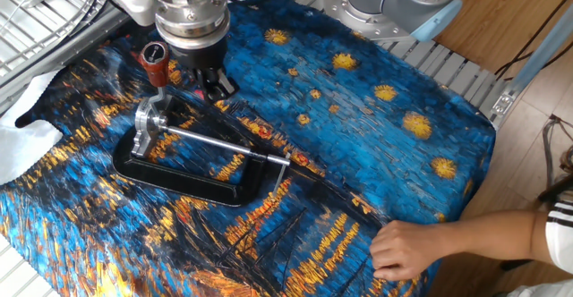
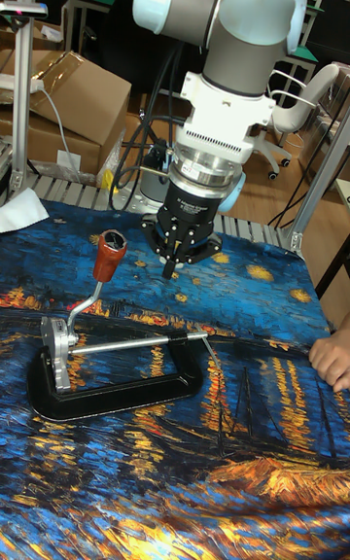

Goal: Push down the lever

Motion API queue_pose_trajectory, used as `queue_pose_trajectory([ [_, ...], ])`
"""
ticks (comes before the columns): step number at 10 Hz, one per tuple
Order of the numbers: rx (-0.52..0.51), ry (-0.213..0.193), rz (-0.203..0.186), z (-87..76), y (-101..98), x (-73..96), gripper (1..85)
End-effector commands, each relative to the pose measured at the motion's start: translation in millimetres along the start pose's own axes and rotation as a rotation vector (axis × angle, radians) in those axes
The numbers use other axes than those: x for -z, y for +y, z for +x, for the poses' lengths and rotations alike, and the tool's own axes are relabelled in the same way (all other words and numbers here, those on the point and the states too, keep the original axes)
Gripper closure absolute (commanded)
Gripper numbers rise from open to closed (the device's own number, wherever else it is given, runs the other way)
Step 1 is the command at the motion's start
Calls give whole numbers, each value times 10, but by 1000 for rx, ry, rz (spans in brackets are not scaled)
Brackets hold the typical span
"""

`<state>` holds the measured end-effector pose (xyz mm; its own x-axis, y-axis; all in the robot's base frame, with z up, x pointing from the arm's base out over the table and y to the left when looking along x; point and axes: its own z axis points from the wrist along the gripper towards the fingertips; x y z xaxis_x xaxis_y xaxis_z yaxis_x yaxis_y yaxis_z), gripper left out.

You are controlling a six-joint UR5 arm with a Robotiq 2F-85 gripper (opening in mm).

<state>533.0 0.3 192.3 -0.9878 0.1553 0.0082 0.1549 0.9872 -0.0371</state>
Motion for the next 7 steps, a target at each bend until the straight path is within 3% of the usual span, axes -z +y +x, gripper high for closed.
queue_pose_trajectory([
  [1, 29, -4, 22, 135, -140, 63, 847],
  [5, 117, 34, 35, 456, -475, 265, 847],
  [7, 146, 10, 86, 527, -727, 331, 847],
])
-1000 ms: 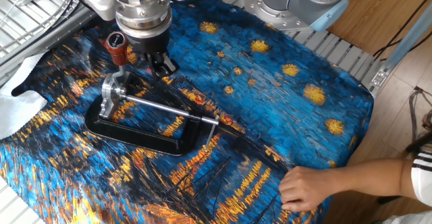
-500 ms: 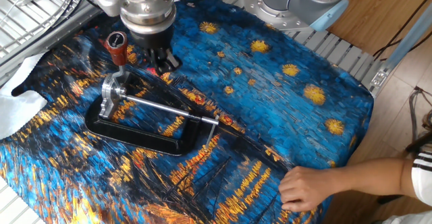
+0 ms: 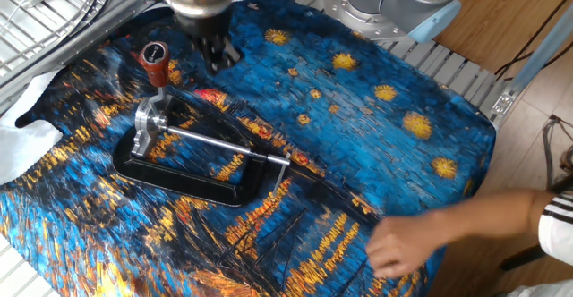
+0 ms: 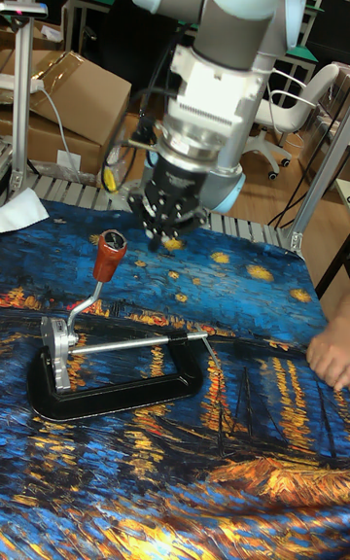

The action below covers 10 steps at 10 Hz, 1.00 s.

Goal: Push down the lever

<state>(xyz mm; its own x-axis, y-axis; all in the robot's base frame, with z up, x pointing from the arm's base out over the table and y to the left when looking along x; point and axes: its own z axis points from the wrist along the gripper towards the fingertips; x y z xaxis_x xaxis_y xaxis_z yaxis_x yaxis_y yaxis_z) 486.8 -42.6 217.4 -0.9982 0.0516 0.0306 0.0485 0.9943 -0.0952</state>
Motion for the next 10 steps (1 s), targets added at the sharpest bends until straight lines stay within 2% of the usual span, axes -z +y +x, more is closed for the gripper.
queue_pose_trajectory([
  [1, 69, -8, 48, 191, -315, 40, 847],
  [3, 117, -4, 73, 249, -437, -18, 847],
  [4, 108, 6, 49, 284, -377, -33, 847],
  [6, 81, 25, 33, 326, -294, -55, 847],
  [8, 56, 22, -22, 334, -157, -42, 847],
  [10, 41, 17, -33, 292, -90, -85, 847],
])
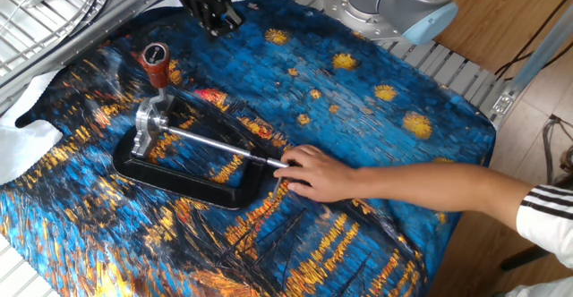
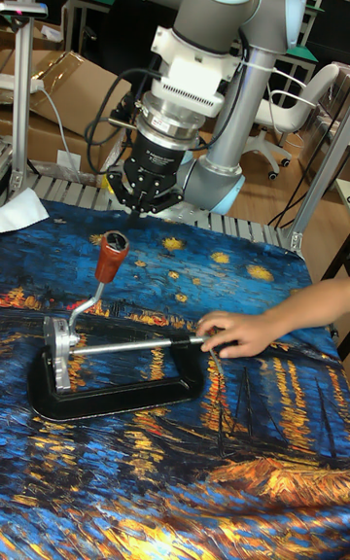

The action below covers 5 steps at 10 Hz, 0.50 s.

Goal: Push down the lever

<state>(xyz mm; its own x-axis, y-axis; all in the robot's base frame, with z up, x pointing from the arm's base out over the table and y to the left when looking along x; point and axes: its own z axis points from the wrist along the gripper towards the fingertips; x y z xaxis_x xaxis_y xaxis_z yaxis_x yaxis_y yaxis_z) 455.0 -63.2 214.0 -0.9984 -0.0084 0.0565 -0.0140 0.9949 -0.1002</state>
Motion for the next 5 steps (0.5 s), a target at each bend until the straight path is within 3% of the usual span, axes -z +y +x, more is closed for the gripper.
queue_pose_trajectory([
  [1, -37, -7, -62, -65, 238, -49, 847],
  [3, -67, -17, -95, -150, 461, -14, 847],
  [5, -80, -3, -84, -212, 568, 128, 847],
])
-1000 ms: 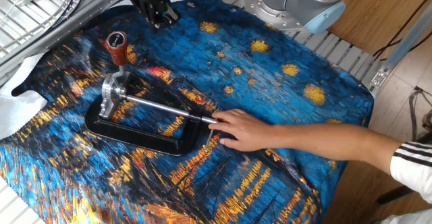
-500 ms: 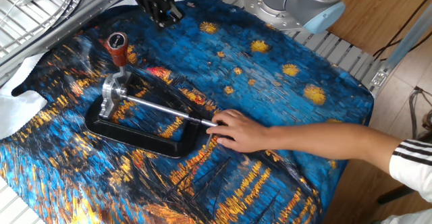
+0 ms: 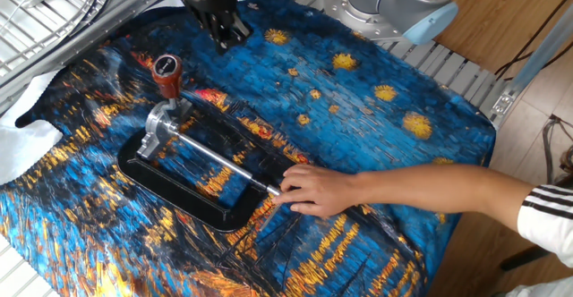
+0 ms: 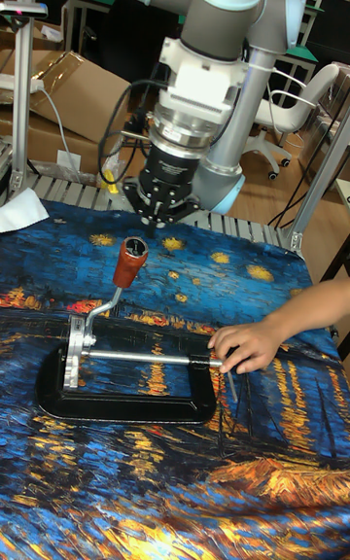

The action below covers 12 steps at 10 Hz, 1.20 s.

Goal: Push down the lever

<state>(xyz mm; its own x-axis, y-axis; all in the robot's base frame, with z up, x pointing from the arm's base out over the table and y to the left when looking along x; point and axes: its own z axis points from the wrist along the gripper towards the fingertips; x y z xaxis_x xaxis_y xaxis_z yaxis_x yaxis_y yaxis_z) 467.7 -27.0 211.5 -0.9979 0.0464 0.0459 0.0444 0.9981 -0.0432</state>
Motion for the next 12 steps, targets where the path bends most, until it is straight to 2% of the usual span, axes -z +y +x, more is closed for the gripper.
queue_pose_trajectory([
  [1, -33, 15, -27, -69, 294, 130, 847],
  [3, -43, 6, -31, -83, 346, 144, 847],
  [5, -49, -22, -24, -156, 325, 144, 847],
  [6, -5, -31, 41, -178, 158, 146, 847],
  [8, 97, -25, 49, -168, 142, 147, 847],
  [9, 122, -44, 62, -221, 112, 150, 847],
  [10, 83, -35, -36, -183, 362, 146, 847],
  [11, 24, -25, -110, -159, 552, 160, 847],
  [12, -67, -38, -108, -206, 542, 160, 847],
])
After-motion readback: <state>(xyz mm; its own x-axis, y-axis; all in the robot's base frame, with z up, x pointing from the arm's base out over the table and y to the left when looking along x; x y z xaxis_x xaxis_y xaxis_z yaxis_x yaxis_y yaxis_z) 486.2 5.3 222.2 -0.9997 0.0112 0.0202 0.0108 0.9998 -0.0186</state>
